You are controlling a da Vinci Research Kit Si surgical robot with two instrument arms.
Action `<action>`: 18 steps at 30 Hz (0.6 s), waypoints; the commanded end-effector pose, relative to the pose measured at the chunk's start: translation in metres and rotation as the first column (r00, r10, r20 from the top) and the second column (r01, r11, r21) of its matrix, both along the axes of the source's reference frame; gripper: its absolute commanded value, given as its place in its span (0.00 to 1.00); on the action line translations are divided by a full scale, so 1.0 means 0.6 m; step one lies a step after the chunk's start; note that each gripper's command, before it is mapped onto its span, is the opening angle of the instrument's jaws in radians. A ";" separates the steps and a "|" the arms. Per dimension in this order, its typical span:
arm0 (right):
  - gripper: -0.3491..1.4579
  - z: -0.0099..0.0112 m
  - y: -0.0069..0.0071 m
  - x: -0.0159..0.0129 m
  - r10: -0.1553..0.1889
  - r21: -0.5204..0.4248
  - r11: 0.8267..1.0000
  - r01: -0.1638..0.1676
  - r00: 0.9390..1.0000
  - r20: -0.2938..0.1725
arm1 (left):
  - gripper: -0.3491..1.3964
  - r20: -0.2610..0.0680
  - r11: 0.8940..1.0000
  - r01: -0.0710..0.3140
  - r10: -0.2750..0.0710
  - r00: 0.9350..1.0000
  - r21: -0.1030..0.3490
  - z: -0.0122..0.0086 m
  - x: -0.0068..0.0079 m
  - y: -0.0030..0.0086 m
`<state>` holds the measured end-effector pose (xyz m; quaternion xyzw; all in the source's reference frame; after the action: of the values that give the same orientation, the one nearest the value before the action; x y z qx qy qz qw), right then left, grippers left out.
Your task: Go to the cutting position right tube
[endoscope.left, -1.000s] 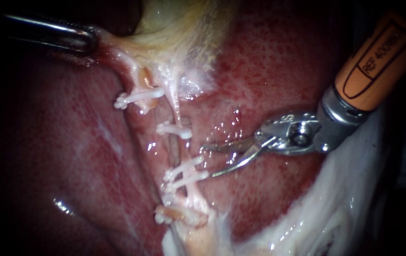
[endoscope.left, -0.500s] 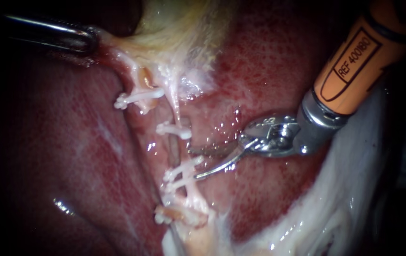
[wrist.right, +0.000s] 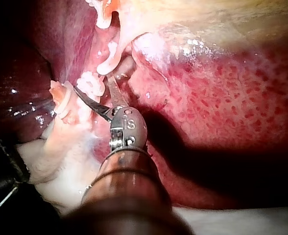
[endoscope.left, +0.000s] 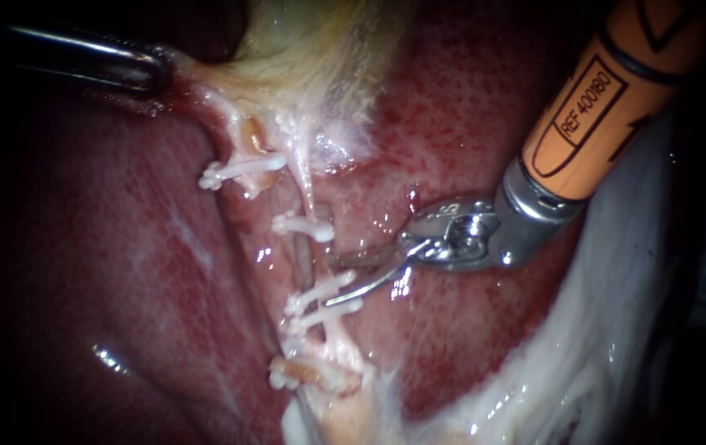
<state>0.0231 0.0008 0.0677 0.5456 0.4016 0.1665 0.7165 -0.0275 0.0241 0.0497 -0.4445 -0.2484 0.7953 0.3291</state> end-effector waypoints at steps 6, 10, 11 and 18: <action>0.98 0.0001 0.0004 0.0017 0.037 0.045 0.998 -0.034 0.997 -0.066 | 0.00 0.000 1.000 0.000 0.000 1.000 0.000 0.0000 0.0000 0.0000; 0.98 0.0000 0.0007 0.0029 0.071 0.081 0.995 -0.062 0.991 -0.115 | 0.00 0.000 1.000 0.000 0.000 1.000 0.000 0.0000 0.0000 0.0000; 0.98 0.0000 0.0006 0.0031 0.072 0.084 0.995 -0.062 0.990 -0.121 | 0.00 0.000 1.000 0.000 0.000 1.000 0.000 0.0000 0.0000 0.0000; 0.97 -0.0006 0.0004 0.0059 0.100 0.104 0.991 -0.084 0.983 -0.156 | 0.00 0.000 1.000 0.000 0.000 1.000 0.000 0.0000 -0.0001 0.0000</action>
<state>0.0270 0.0011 0.0672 0.5716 0.4767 0.1733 0.6450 -0.0276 0.0241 0.0497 -0.4445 -0.2483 0.7953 0.3292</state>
